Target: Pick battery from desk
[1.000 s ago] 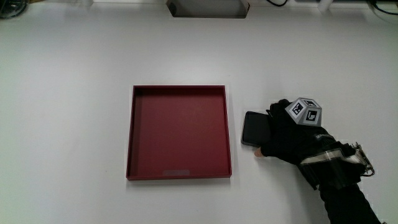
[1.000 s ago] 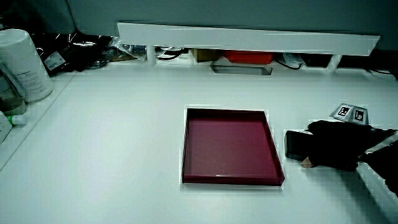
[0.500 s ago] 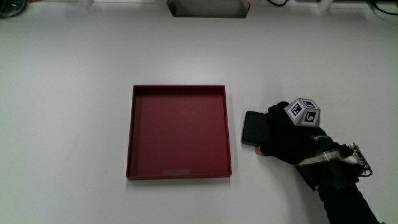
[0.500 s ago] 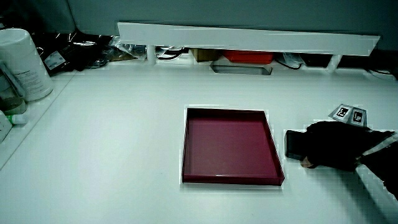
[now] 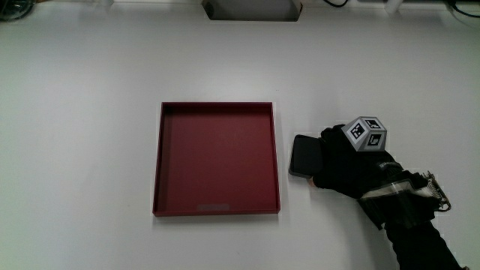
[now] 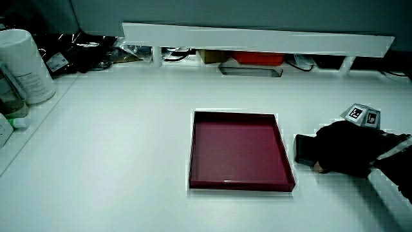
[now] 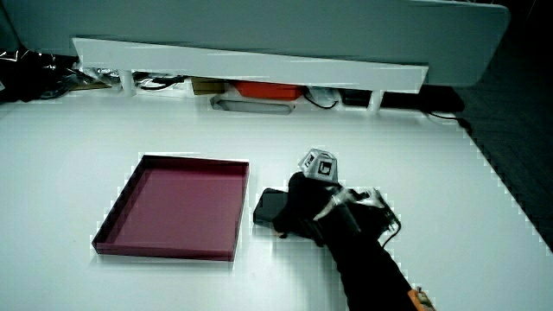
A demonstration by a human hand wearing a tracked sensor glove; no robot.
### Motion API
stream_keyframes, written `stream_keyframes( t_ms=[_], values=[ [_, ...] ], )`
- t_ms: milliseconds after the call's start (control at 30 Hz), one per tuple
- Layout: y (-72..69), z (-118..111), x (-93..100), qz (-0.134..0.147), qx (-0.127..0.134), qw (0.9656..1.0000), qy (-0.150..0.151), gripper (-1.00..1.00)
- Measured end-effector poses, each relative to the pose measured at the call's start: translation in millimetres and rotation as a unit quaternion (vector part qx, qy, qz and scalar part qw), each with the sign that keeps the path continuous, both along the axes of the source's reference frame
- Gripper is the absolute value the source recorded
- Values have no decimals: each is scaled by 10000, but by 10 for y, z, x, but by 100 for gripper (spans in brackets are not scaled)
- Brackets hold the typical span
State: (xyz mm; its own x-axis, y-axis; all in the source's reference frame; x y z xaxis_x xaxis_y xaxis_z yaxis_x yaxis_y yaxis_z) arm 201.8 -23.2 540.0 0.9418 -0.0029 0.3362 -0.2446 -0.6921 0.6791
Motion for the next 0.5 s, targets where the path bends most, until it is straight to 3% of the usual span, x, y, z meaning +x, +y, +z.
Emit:
stream_keyframes(
  t_ms=[67, 300, 467, 500],
  values=[
    [-21, -70, -34, -17, 50, 9998, -194, 100],
    [-141, -306, -240, -214, 289, 9991, -212, 100],
    [-197, -598, -541, -506, 517, 9962, -489, 100],
    [-203, -605, -599, -580, 458, 9956, -575, 100]
  ],
)
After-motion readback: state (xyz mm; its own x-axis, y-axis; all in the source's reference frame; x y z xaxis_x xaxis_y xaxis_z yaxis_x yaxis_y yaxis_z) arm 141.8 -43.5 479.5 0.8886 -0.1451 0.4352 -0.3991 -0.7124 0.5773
